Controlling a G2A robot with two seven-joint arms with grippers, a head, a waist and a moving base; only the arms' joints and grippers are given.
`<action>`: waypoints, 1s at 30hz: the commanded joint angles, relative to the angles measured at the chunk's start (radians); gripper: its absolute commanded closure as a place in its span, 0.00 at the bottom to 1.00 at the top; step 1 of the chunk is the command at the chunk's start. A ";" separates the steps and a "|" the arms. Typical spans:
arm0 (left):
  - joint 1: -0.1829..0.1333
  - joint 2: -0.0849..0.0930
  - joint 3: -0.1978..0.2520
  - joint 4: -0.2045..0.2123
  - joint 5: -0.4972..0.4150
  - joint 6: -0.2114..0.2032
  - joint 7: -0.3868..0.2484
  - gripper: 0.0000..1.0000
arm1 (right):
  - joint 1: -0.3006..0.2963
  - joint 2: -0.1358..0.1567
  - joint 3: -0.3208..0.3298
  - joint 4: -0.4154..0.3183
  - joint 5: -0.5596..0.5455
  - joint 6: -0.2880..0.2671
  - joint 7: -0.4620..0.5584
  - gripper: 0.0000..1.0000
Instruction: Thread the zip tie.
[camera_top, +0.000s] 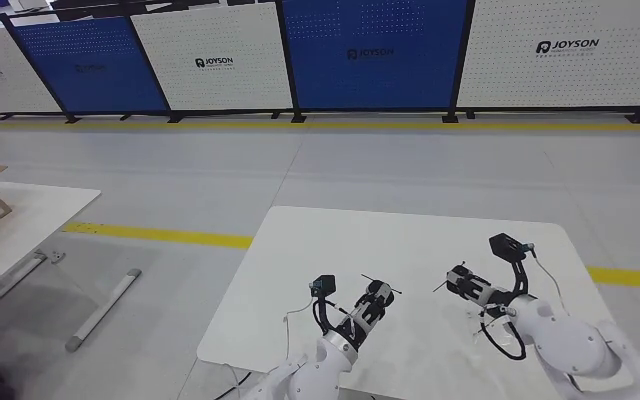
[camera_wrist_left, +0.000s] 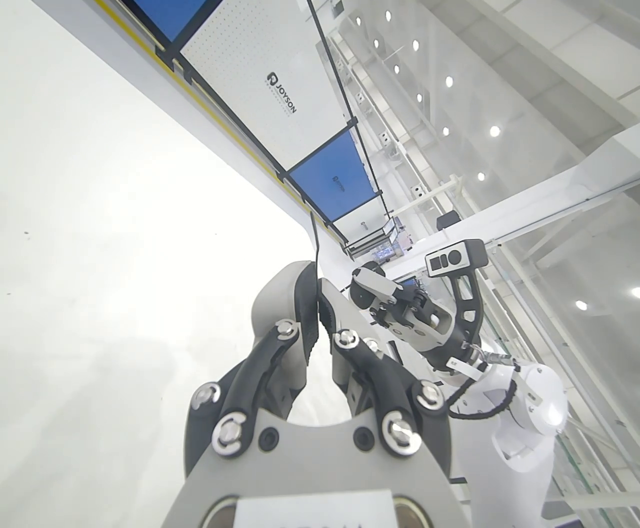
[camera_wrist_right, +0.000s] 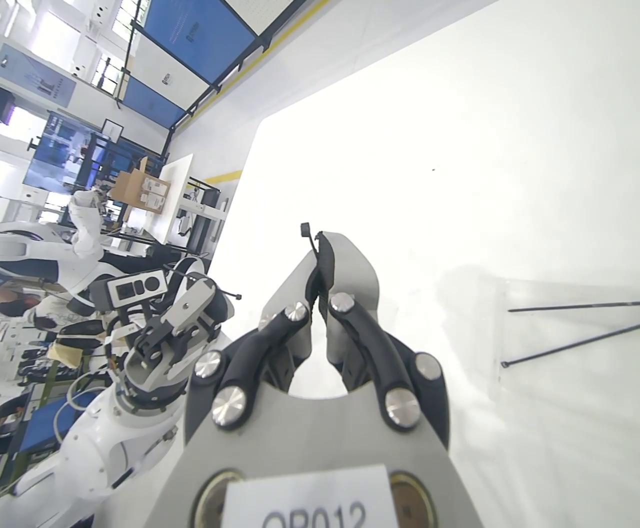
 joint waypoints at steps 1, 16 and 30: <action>0.000 0.000 0.000 0.000 0.000 0.000 0.000 1.00 | -0.043 -0.001 0.021 -0.012 0.003 -0.016 -0.087 1.00; 0.000 0.000 0.000 0.000 0.000 0.000 0.000 1.00 | -0.343 0.002 0.151 -0.198 0.031 -0.053 -0.381 1.00; 0.000 0.000 0.000 0.000 0.000 0.000 0.000 1.00 | -0.356 -0.024 0.117 -0.202 0.154 -0.105 -0.497 1.00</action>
